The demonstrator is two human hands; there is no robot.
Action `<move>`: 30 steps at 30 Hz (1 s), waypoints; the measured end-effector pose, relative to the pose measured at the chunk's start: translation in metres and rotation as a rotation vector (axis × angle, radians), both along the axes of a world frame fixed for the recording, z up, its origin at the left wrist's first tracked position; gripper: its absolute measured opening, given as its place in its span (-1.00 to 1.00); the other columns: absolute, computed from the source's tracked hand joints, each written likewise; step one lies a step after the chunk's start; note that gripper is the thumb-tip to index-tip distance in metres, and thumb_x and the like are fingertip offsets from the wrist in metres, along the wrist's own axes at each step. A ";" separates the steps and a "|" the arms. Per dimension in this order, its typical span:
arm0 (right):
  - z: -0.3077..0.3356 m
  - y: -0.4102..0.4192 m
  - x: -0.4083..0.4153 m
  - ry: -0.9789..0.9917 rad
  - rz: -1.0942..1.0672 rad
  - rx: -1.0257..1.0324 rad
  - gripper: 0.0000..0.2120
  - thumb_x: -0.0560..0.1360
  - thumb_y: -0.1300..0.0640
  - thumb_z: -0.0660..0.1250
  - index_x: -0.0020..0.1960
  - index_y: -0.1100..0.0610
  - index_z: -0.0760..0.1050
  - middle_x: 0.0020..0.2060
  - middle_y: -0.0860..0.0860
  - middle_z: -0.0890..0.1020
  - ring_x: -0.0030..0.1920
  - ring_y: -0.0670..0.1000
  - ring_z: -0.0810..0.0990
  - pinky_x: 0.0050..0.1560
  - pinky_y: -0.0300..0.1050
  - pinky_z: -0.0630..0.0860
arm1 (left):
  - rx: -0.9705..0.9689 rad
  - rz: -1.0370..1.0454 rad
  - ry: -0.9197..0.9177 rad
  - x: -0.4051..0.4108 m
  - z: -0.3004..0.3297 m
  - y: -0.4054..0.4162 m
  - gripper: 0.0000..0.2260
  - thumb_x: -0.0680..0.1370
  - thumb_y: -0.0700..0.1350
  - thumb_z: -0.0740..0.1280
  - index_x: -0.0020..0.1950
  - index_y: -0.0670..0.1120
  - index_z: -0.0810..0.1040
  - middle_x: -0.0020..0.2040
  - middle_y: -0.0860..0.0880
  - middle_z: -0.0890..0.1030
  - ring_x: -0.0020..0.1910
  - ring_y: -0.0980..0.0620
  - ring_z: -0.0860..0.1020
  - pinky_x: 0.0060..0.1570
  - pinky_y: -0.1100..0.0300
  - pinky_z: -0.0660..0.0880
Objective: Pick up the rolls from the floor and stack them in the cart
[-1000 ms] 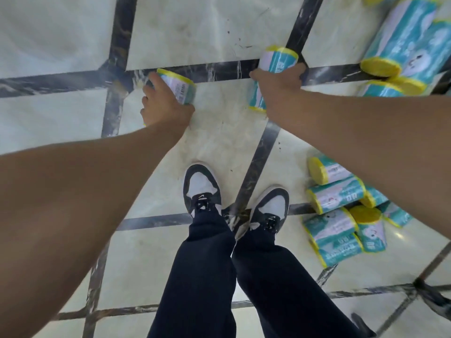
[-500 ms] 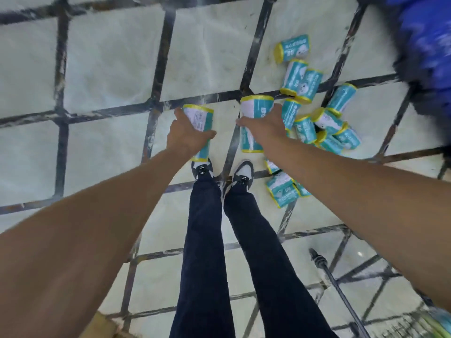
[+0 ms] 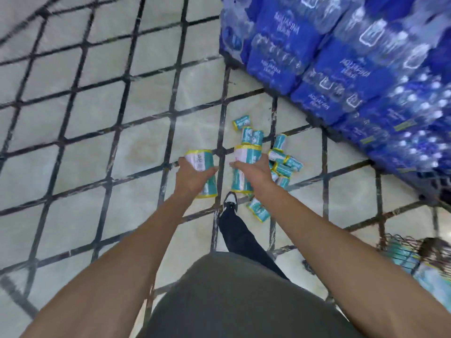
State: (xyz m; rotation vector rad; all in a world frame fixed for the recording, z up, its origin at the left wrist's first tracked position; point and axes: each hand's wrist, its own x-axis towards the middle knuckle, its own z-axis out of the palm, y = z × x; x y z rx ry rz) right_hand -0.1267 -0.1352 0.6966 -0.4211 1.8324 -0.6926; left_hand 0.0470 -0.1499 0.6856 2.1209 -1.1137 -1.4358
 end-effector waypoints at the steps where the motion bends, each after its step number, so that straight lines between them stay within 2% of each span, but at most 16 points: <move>1: 0.009 0.021 -0.006 -0.002 -0.015 -0.015 -0.16 0.33 0.08 0.64 0.45 0.11 0.24 0.23 0.07 0.54 0.16 0.10 0.57 0.20 0.03 0.56 | -0.016 -0.007 0.017 -0.007 0.009 0.015 -0.31 0.37 0.07 0.61 0.30 -0.13 0.30 0.09 -0.05 0.50 0.10 -0.09 0.56 0.09 -0.01 0.58; 3: 0.025 0.068 -0.021 0.015 -0.043 -0.039 -0.15 0.38 0.09 0.61 0.49 0.12 0.19 0.23 0.02 0.49 0.14 0.04 0.50 0.14 -0.07 0.47 | -0.037 -0.031 0.035 -0.019 0.026 0.050 -0.29 0.38 0.06 0.61 0.33 -0.14 0.30 0.09 -0.06 0.49 0.08 -0.07 0.55 -0.08 0.13 0.54; 5: 0.041 0.119 -0.031 0.022 -0.090 -0.070 -0.10 0.31 0.05 0.64 0.48 0.11 0.20 0.20 0.00 0.50 0.18 0.06 0.53 0.19 -0.04 0.50 | -0.054 -0.072 0.054 -0.032 0.041 0.089 -0.29 0.39 0.06 0.60 0.35 -0.13 0.29 0.10 -0.05 0.50 0.03 -0.04 0.53 -0.19 0.19 0.47; 8: 0.059 0.199 -0.053 -0.005 -0.171 -0.081 -0.07 0.09 -0.03 0.66 0.35 0.05 0.31 0.13 0.04 0.59 0.12 0.11 0.63 0.19 0.15 0.61 | -0.055 -0.112 0.105 -0.052 0.057 0.154 -0.28 0.34 0.07 0.63 0.30 -0.09 0.30 0.12 -0.07 0.54 0.03 -0.04 0.58 -0.07 0.07 0.60; 11: 0.078 0.270 -0.081 -0.009 -0.254 -0.093 -0.20 0.14 0.04 0.67 0.25 0.02 0.33 0.07 0.03 0.61 0.07 0.10 0.65 0.13 0.18 0.63 | -0.039 -0.213 0.141 -0.083 0.074 0.212 -0.27 0.22 0.17 0.65 0.20 0.00 0.33 0.06 -0.01 0.57 0.02 -0.05 0.63 0.00 -0.12 0.65; 14: 0.086 0.331 -0.115 -0.024 -0.321 -0.092 -0.27 0.24 0.11 0.67 0.26 0.03 0.33 0.06 0.02 0.60 0.07 0.08 0.65 0.12 0.16 0.64 | -0.038 -0.273 0.163 -0.123 0.081 0.262 -0.34 0.22 0.15 0.66 0.12 0.04 0.36 0.04 0.01 0.58 0.01 -0.04 0.65 0.00 -0.13 0.65; 18: 0.085 0.401 -0.171 -0.002 -0.376 -0.128 -0.29 0.29 0.08 0.65 0.28 0.09 0.32 0.06 0.05 0.58 0.06 0.07 0.61 0.10 0.08 0.62 | -0.024 -0.346 0.143 -0.192 0.078 0.321 -0.04 0.05 0.31 0.65 0.29 -0.01 0.32 0.15 -0.06 0.61 0.05 -0.05 0.66 -0.02 -0.09 0.66; 19: 0.083 0.420 -0.187 0.001 -0.390 -0.127 -0.31 0.31 0.08 0.65 0.28 0.10 0.32 0.06 0.06 0.57 0.06 0.07 0.60 0.09 0.07 0.61 | -0.021 -0.363 0.142 -0.212 0.084 0.339 -0.06 0.11 0.27 0.66 0.31 -0.06 0.32 0.14 -0.06 0.61 0.03 -0.03 0.66 -0.04 -0.06 0.66; 21: 0.081 0.463 -0.223 -0.013 -0.445 -0.129 -0.26 0.26 0.03 0.66 0.29 0.09 0.32 0.09 0.06 0.58 0.08 0.09 0.61 0.13 0.11 0.61 | -0.016 -0.389 0.154 -0.257 0.091 0.378 -0.29 0.29 0.07 0.66 0.24 -0.10 0.34 0.04 -0.04 0.60 -0.05 0.02 0.65 -0.12 0.04 0.65; 22: 0.080 0.485 -0.243 -0.026 -0.470 -0.126 -0.19 0.19 -0.02 0.67 0.30 0.07 0.32 0.11 0.06 0.59 0.11 0.10 0.62 0.15 0.14 0.62 | -0.023 -0.399 0.163 -0.280 0.089 0.395 -0.35 0.31 0.02 0.65 0.23 -0.10 0.36 0.03 -0.05 0.61 -0.06 0.01 0.66 -0.15 0.05 0.66; 24: 0.076 0.530 -0.284 -0.053 -0.521 -0.122 -0.11 0.12 -0.06 0.68 0.32 0.04 0.32 0.15 0.06 0.60 0.11 0.10 0.63 0.10 0.12 0.64 | -0.013 -0.440 0.180 -0.325 0.086 0.430 -0.34 0.26 0.02 0.67 0.21 -0.11 0.41 0.05 -0.11 0.64 -0.06 -0.03 0.69 -0.14 -0.02 0.68; 26: 0.076 0.578 -0.328 -0.054 -0.570 -0.120 -0.16 0.24 0.02 0.67 0.38 0.06 0.30 0.20 0.05 0.59 0.13 0.08 0.61 0.05 0.01 0.60 | 0.005 -0.480 0.170 -0.369 0.076 0.460 -0.26 0.21 0.09 0.68 0.24 -0.09 0.39 0.08 -0.11 0.64 -0.02 -0.06 0.68 -0.10 -0.09 0.68; 28: 0.075 0.619 -0.369 -0.023 -0.586 -0.093 -0.12 0.34 0.03 0.63 0.49 0.10 0.21 0.34 0.03 0.49 0.27 0.11 0.52 0.16 -0.02 0.52 | 0.002 -0.542 0.096 -0.409 0.066 0.485 0.00 0.09 0.29 0.66 0.36 -0.07 0.31 0.19 -0.08 0.60 0.09 -0.08 0.65 -0.01 -0.11 0.66; 30: 0.069 0.650 -0.406 -0.035 -0.619 -0.103 -0.07 0.42 0.04 0.58 0.58 0.13 0.09 0.46 0.06 0.37 0.43 0.13 0.40 0.24 -0.06 0.42 | -0.009 -0.585 0.060 -0.445 0.061 0.507 0.07 0.05 0.37 0.62 0.41 -0.04 0.29 0.23 -0.10 0.58 0.12 -0.10 0.63 0.02 -0.08 0.65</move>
